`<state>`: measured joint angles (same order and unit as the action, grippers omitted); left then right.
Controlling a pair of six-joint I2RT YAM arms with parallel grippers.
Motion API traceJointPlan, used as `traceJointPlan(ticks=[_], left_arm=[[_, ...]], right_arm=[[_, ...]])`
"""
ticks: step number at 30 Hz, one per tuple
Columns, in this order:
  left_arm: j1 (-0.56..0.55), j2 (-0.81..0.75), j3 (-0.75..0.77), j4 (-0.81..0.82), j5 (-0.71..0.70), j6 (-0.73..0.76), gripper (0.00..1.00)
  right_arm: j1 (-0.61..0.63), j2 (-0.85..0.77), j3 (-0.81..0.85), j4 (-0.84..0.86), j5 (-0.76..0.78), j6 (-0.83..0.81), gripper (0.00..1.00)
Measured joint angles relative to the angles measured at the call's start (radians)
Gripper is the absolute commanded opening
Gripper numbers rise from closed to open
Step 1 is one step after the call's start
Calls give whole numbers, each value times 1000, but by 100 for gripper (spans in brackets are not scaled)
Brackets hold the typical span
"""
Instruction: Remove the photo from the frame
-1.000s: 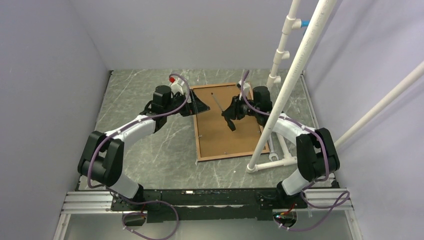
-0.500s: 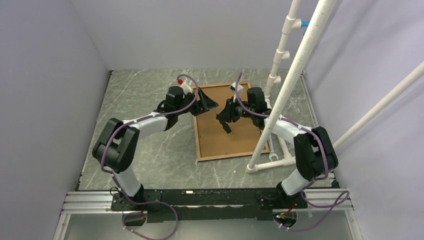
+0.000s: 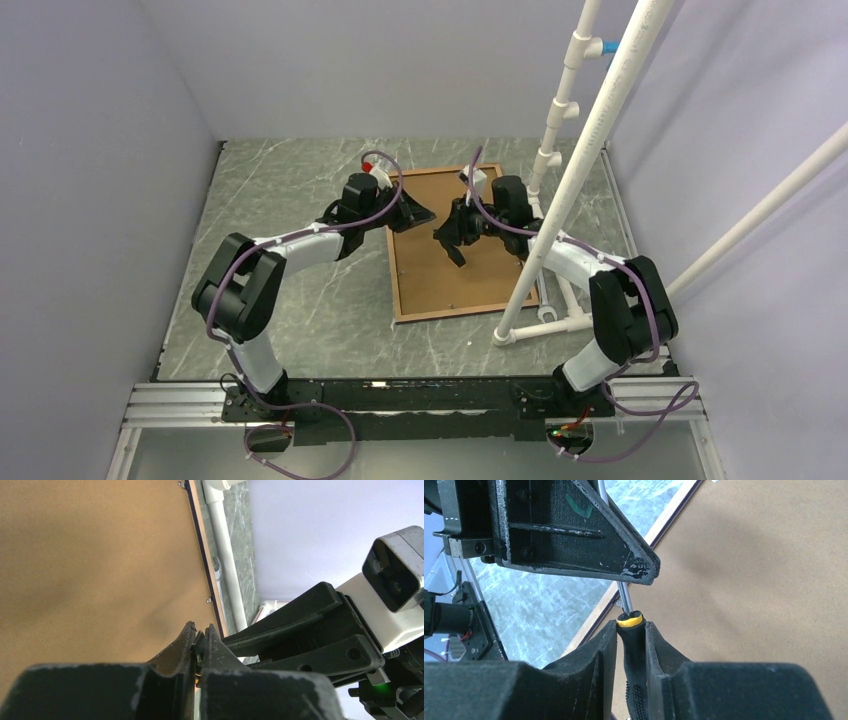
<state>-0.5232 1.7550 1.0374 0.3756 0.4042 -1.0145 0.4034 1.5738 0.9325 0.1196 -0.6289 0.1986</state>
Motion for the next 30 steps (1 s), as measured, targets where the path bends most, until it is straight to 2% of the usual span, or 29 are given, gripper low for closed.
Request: traceJointPlan(ticks=[6,9,10,13,16,20,23,30], left_arm=[[0,-1,-6,8,0,-48,0],[-1,-3,-20,0,-3,-72,0],[-1,-4,-24,0,-6,-79,0],[-3,-9,-37,1,-11,-109,0],[-9,-12,-43,6,-14,-138,0],[-15,-13,-64,48,-21,-206,0],[-19,-13,-87,97,-32,-275,0],[-45,17,-95,232,-23,-426,0]], right_arm=[[7,-46,0,-49,86,38,64],[6,-79,0,-98,148,64,93],[5,-90,0,-117,163,72,99],[-1,-144,-5,-177,235,100,100],[-28,-225,-48,-187,246,150,100],[-145,-319,-206,-78,118,268,100],[-221,-306,-322,26,-1,367,100],[-227,-283,-387,146,-144,456,93]])
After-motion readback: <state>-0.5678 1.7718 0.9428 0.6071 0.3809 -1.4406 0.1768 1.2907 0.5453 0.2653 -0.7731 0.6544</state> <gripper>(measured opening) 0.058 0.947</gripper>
